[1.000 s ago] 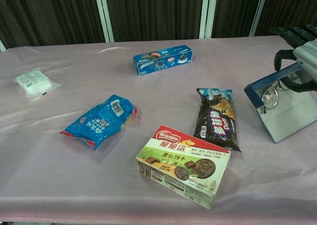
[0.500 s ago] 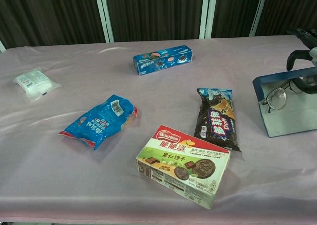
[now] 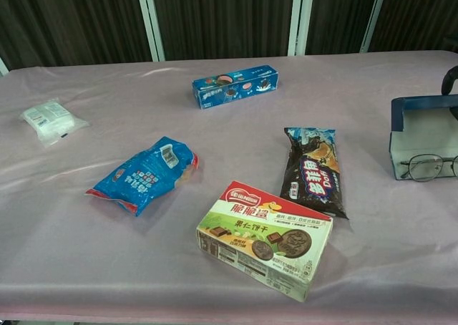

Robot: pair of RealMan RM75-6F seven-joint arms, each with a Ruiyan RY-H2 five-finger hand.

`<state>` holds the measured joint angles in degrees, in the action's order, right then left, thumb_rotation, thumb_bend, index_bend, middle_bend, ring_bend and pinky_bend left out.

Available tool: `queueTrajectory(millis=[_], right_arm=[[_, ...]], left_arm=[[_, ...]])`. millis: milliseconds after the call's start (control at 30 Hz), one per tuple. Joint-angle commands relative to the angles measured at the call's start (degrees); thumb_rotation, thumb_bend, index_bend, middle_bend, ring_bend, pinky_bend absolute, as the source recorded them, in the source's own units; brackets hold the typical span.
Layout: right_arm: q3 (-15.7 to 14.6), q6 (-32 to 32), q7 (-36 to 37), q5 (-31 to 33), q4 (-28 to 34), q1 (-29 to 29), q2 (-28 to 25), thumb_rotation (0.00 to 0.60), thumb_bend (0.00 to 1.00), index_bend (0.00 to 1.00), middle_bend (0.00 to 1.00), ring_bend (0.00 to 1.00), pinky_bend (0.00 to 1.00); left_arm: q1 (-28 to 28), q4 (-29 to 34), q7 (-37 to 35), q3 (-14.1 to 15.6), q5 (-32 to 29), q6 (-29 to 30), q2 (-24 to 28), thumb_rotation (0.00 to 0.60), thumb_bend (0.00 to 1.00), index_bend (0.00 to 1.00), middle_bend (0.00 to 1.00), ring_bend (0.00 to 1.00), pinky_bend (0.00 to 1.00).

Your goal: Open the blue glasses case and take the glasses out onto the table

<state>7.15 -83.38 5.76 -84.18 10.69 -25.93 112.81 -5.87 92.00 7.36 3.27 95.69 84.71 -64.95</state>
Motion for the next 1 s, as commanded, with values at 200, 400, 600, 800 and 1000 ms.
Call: queueTrajectory(millis=[200,400,600,800,1000], right_arm=[[0.59,4.51,-4.07,1.0,-1.16,-1.48,-0.59,0.6,0.55,0.55,0.02,0.0,0.0],[2.27,10.46,-9.8,2.94,-2.44,-4.26,-2.13,0.6,0.55,0.54,0.02,0.0,0.0],[4.23,17.06,-14.73,5.27,-3.89,-6.76,-3.86,0.6,0.55,0.53,0.02,0.0,0.0],[5.93,26.32,-18.63,7.72,-3.95,-7.71,-4.01,0.6,0.55,0.4,0.02,0.0,0.0],[6.02,31.3,-17.99,8.36,-1.98,-7.35,-4.47,0.6,0.47,0.22,0.0,0.0,0.0]], left_arm=[[-0.04,0.06,0.16,-0.06,-0.21,-0.14,-0.02,0.6,0.44,0.0,0.0,0.0,0.0],[-0.24,0.06,0.43,-0.14,-0.46,-0.56,-0.12,0.6,0.44,0.0,0.0,0.0,0.0],[-0.5,0.14,1.35,-0.18,-0.84,-1.29,-0.49,0.6,0.44,0.0,0.0,0.0,0.0],[-0.73,0.37,2.38,-0.36,-1.44,-1.94,-0.89,0.6,0.44,0.0,0.0,0.0,0.0],[-0.89,0.53,2.97,-0.52,-2.12,-2.46,-1.07,0.6,0.44,0.0,0.0,0.0,0.0]])
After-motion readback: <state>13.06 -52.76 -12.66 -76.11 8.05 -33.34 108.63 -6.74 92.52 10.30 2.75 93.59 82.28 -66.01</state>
